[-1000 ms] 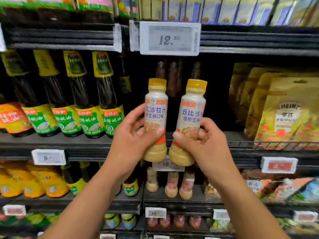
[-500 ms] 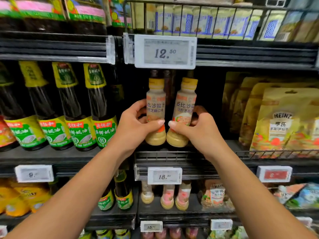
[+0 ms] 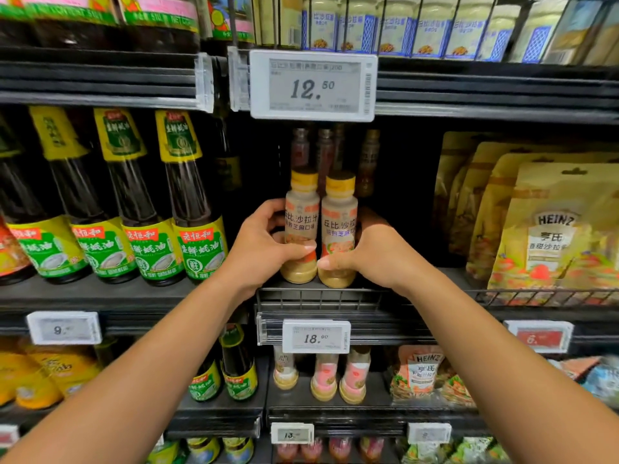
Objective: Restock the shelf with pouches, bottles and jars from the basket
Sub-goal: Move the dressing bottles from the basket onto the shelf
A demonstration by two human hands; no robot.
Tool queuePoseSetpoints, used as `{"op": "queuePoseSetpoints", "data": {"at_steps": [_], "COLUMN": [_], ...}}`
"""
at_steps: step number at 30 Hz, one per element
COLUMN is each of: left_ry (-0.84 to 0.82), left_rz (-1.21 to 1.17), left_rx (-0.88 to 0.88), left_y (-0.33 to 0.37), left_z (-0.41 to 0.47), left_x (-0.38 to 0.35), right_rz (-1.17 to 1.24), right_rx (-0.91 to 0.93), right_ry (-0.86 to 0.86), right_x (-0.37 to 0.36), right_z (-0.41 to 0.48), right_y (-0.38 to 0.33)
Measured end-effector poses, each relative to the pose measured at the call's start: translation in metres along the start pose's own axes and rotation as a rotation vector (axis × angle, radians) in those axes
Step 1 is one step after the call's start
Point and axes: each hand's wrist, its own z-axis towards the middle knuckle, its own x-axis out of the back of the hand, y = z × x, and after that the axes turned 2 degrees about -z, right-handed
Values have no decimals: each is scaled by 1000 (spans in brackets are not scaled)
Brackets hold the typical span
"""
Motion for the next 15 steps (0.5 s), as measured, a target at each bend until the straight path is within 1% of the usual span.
{"op": "queuePoseSetpoints", "data": {"at_steps": [5, 8, 10, 13, 15], "left_ry": [12, 6, -18, -82, -90], "left_rz": [-12, 26, 120, 315, 368], "left_rx": [13, 19, 54, 143, 173], "left_y": [-2, 0, 1, 2, 2], "left_z": [-1, -2, -3, -6, -6], "left_x": [3, 3, 6, 12, 13], "right_rz": [2, -9, -46, -162, -190], "right_rx": [-13, 6, -8, -72, -96], "right_ry": [-29, -18, -45, -136, -176], "right_x": [4, 3, 8, 23, 28], "right_z": [6, 6, 3, -1, -2], "right_y": [2, 2, 2, 3, 2]}}
